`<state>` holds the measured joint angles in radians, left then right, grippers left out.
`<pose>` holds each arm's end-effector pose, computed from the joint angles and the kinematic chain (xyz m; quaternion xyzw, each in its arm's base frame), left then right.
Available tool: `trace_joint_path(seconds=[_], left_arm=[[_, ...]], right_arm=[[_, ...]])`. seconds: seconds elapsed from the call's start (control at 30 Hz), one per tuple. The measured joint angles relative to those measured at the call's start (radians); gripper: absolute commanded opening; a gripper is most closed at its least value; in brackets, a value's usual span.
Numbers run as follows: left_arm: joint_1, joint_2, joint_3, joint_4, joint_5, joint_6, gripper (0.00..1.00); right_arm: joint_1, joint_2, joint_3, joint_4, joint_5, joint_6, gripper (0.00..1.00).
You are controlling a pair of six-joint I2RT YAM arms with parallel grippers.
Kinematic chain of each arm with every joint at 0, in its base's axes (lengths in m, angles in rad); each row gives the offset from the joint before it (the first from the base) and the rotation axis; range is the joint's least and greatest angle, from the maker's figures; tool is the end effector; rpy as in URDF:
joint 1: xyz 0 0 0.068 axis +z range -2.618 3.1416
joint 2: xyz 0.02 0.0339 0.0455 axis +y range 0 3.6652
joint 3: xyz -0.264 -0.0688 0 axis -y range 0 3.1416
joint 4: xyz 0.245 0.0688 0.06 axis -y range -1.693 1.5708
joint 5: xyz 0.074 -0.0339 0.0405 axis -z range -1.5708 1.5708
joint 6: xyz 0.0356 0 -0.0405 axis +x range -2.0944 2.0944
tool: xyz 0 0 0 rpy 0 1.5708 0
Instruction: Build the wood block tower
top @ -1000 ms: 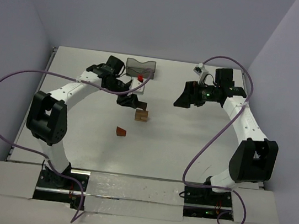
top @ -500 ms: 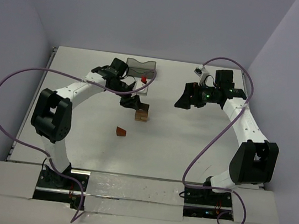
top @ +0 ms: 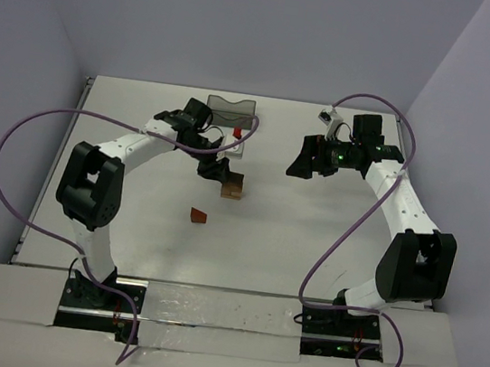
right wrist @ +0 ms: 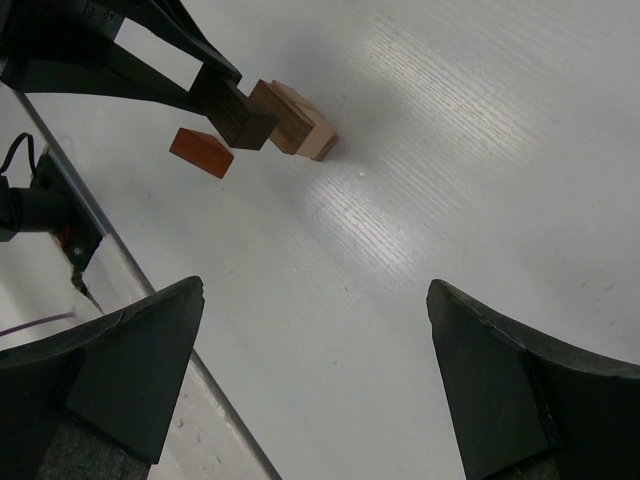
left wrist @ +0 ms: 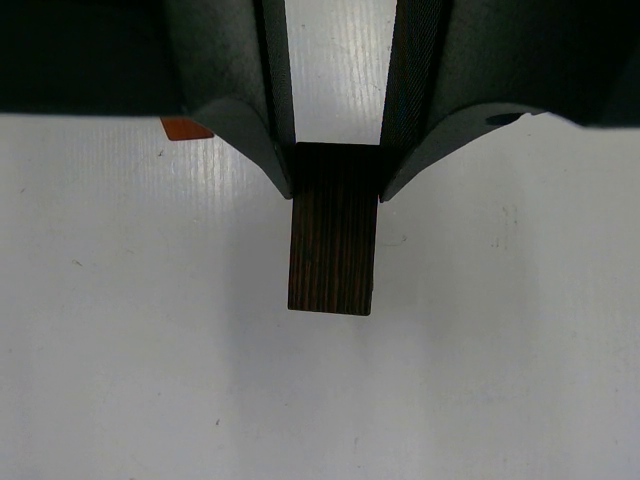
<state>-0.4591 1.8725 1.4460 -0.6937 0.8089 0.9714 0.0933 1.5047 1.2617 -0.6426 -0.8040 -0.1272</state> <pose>0.3375 -0.1956 0.2301 0.6540 0.6188 -0.3190 0.2959 0.3135 0.0551 0.2998 -0.2260 0.8471 0.3632 0.3154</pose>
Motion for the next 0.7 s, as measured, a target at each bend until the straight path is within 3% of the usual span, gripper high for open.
trace_joint_path(seconds=[0.7], left_arm=[[-0.010,0.026,0.000,0.026,-0.023,-0.047,0.22]], right_arm=[[0.000,0.000,0.000,0.000,0.000,0.000,1.00]])
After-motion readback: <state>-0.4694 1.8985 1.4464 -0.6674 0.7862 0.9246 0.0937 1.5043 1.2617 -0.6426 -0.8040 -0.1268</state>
